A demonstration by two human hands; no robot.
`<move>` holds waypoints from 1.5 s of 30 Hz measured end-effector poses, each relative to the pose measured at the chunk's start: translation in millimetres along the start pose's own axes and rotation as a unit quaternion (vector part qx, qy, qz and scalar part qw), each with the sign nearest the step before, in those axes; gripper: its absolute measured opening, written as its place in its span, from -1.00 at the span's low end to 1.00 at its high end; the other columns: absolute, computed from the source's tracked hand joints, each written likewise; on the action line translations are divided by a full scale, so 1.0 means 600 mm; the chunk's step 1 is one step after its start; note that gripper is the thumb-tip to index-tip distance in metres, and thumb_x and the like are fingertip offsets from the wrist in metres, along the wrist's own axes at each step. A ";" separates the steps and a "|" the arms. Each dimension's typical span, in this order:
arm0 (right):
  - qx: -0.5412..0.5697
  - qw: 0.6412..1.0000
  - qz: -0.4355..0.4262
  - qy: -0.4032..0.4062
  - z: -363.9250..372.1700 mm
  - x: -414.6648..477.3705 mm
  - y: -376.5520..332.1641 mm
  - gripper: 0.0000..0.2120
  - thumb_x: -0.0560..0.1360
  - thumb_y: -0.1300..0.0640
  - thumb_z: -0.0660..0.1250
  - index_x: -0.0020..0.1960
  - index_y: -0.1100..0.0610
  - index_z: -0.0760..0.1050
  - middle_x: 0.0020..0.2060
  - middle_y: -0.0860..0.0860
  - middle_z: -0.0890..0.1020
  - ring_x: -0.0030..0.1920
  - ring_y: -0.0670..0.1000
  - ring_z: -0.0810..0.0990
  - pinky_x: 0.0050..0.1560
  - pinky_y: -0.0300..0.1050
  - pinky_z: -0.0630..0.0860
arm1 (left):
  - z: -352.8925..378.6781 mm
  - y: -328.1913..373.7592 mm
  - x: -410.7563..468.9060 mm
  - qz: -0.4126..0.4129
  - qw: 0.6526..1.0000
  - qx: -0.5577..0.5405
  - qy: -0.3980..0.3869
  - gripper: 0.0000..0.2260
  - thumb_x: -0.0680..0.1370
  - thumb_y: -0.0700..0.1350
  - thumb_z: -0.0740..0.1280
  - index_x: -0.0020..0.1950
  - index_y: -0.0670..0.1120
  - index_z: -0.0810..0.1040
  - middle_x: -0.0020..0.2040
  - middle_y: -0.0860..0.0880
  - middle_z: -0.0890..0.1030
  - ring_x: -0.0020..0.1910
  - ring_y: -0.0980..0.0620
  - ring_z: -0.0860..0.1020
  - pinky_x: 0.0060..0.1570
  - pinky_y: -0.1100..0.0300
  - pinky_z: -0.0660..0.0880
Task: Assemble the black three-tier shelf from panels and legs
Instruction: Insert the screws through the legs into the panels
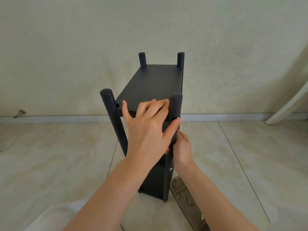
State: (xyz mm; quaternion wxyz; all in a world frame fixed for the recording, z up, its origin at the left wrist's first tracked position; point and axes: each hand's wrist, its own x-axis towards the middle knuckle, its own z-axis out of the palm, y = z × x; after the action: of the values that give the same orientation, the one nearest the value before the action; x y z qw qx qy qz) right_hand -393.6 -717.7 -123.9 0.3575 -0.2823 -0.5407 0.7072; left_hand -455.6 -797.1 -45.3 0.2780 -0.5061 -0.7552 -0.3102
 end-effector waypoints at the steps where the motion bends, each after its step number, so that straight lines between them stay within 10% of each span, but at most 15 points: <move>1: 0.007 1.000 -0.001 -0.007 0.000 0.002 0.003 -0.52 0.71 0.13 0.00 -0.33 0.10 0.46 -0.54 0.05 0.45 -0.53 0.01 0.37 -0.50 -0.18 0.35 | 0.000 -0.002 0.000 0.004 1.000 -0.002 0.003 -0.59 0.59 0.20 0.23 0.20 -0.02 0.68 0.19 0.06 0.67 0.27 -0.04 0.55 0.43 -0.45 0.11; 36: -0.126 0.986 0.031 -0.106 0.124 -0.011 -0.024 -0.72 0.71 0.08 0.02 -0.11 0.08 0.39 -0.27 0.13 0.45 -0.49 -0.14 0.47 -0.49 -0.37 0.40 | -0.113 -0.112 -0.040 -0.214 0.963 -0.153 0.056 -0.64 0.50 0.17 0.41 0.15 -0.03 0.71 0.08 0.06 0.69 0.22 -0.04 0.52 0.18 -0.25 0.46; 45: -0.150 0.977 0.040 -0.146 0.224 0.009 0.025 -0.71 0.70 0.05 0.03 -0.15 0.05 0.38 -0.28 0.01 0.45 -0.26 -0.04 0.50 -0.41 -0.34 0.44 | -0.168 -0.243 -0.064 -0.338 0.911 -0.236 -0.011 -0.89 0.46 0.03 0.51 -0.09 0.21 0.64 -0.12 0.24 0.67 -0.03 0.40 0.56 -0.18 0.55 0.42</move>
State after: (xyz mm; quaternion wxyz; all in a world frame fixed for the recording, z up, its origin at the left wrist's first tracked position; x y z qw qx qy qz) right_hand -505.3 -791.1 -104.0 0.2000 -0.2481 -0.6752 0.6653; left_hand -569.1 -938.4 -34.8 0.0202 -0.2747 -0.7891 -0.5490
